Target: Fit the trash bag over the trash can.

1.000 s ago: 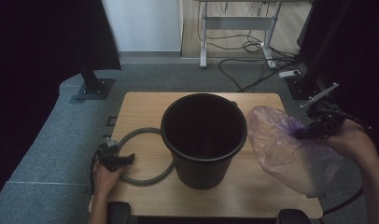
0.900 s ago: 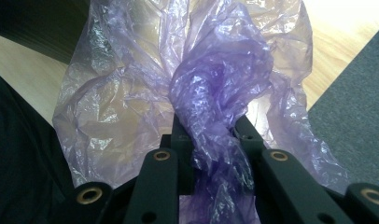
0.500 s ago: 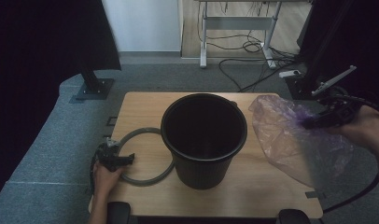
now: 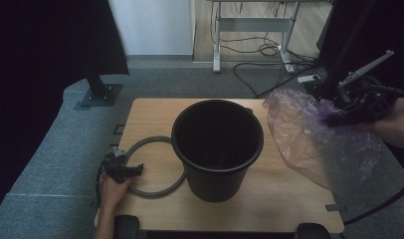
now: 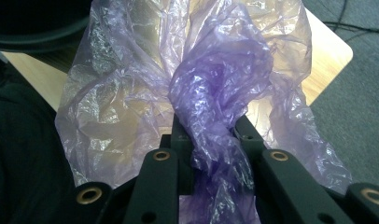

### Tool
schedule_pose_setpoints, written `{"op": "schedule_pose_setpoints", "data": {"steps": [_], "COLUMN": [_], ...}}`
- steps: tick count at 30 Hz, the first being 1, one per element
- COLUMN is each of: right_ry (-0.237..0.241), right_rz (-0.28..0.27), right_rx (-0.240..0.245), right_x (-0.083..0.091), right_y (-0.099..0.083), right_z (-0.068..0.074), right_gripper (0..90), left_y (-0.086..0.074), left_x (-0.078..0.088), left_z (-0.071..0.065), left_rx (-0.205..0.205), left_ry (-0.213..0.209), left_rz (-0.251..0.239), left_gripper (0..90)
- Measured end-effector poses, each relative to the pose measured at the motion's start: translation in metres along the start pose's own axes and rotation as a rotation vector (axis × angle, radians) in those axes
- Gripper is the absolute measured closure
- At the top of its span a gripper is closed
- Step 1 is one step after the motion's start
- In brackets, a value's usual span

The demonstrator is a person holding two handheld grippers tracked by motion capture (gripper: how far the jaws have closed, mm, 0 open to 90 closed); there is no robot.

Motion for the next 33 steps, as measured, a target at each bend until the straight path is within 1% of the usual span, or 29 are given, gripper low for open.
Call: {"op": "schedule_pose_setpoints", "data": {"steps": [7,14,15,16,17,22,23,25,28,33], "right_ry": [0.017,0.029,0.034,0.034,0.047,0.079,0.079,0.099,0.102,0.119], "right_rz": [-0.012,-0.016,-0.02,-0.02,-0.022,-0.028,-0.028,-0.028,-0.023,-0.015], "right_rx": [0.037,0.079,0.088,0.088,0.104,0.139,0.139,0.165,0.176,0.212], "right_x": [0.006,0.008,0.007,0.007,0.006,0.001,0.001,-0.003,-0.006,-0.012], "right_y": [0.016,0.034,0.037,0.037,0.044,0.058,0.058,0.067,0.071,0.085], "right_z": [0.011,0.027,0.03,0.03,0.035,0.048,0.048,0.057,0.061,0.074], "right_gripper": [74.6,74.6,74.5,74.5,74.6,74.4,74.4,74.4,74.4,74.4], "left_y": [0.0,0.0,0.0,0.0,0.0,0.0,0.0,0.0,0.0,0.0], "left_x": [0.0,0.0,0.0,0.0,0.0,0.0,0.0,0.0,0.0,0.0], "left_z": [0.0,0.0,0.0,0.0,0.0,0.0,0.0,0.0,0.0,0.0], "left_rx": [0.0,0.0,0.0,0.0,0.0,0.0,0.001,-0.001,-0.001,0.0], "left_ry": [0.0,0.0,0.0,0.0,0.0,0.0,0.0,0.0,0.0,0.0], "left_rz": [0.0,0.0,0.0,0.0,0.0,0.0,0.0,0.001,0.0,0.0], "left_gripper": [0.0,0.0,0.0,0.0,0.0,0.0,0.0,0.0,0.0,0.0]}}
Point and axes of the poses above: each handheld gripper's, and its own axes: x roughly backward along the jaws, y roughly out of its top, z roughly to its left, the point moved 2 cm from there along -x, roughly forward along the jaws, and after that the axes turned 3 degrees about -x, right-handed, at the moved point
